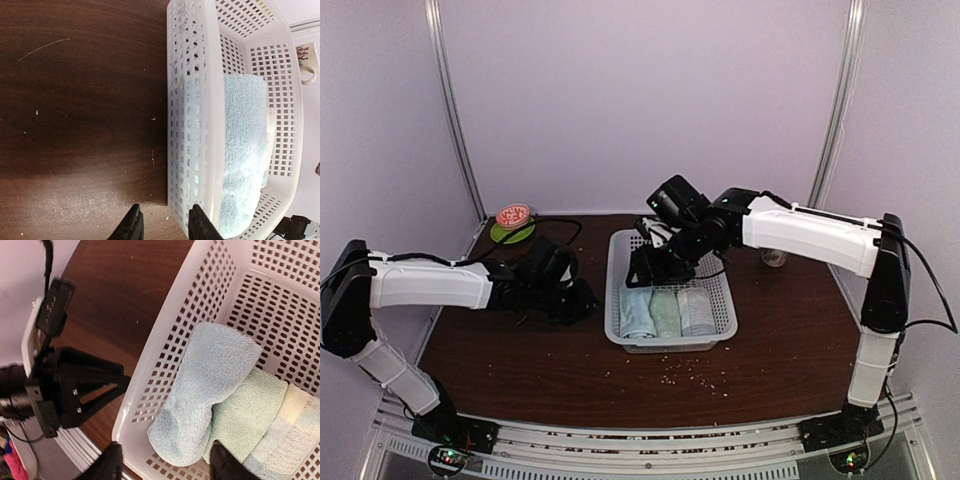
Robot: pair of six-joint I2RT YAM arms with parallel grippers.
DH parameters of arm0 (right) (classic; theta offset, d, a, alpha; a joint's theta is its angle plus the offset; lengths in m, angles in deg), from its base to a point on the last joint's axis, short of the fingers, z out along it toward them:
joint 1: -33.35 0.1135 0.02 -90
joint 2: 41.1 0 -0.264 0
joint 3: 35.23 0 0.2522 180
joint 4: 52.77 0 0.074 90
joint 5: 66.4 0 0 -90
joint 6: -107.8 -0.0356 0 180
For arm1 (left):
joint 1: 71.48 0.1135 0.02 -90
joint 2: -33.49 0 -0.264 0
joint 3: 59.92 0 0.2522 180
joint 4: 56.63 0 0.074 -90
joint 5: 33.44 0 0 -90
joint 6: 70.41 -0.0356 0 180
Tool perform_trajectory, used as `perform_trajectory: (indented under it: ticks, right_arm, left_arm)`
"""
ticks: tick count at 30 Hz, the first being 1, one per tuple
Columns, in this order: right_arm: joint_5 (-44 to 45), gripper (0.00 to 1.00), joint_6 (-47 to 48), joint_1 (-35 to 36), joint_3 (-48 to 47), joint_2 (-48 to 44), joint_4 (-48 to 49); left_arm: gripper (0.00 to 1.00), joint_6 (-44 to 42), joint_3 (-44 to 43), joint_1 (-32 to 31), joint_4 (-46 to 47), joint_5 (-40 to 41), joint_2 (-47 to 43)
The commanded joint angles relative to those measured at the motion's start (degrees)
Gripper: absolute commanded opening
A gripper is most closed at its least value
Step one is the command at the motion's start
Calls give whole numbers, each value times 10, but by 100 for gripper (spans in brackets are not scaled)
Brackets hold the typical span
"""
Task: Roll the towels
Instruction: Place the towel in the bin.
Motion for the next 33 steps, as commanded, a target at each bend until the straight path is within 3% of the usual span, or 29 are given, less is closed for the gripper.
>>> perform_trajectory:
  ticks: [1, 3, 5, 13, 20, 28, 33]
  right_arm:
    - [55, 43, 14, -21, 35, -21, 34]
    - [67, 26, 23, -24, 19, 3, 27]
    - [56, 18, 27, -24, 5, 29, 27]
    - [19, 17, 26, -7, -44, 122, 32]
    - [10, 27, 38, 9, -72, 170, -5]
    - [48, 54, 41, 9, -34, 52, 23]
    - [59, 58, 52, 11, 11, -22, 57]
  left_arm:
    - [31, -15, -16, -1, -4, 12, -22]
    - [31, -18, -14, -1, -10, 19, -29]
    - [30, -19, -10, -1, -16, 25, -36]
    - [30, -20, 9, -1, -27, 40, -59]
    - [30, -19, 21, -1, -29, 46, -68]
    - [30, -31, 26, -1, -31, 55, -80]
    - [31, -48, 22, -1, -52, 77, -96]
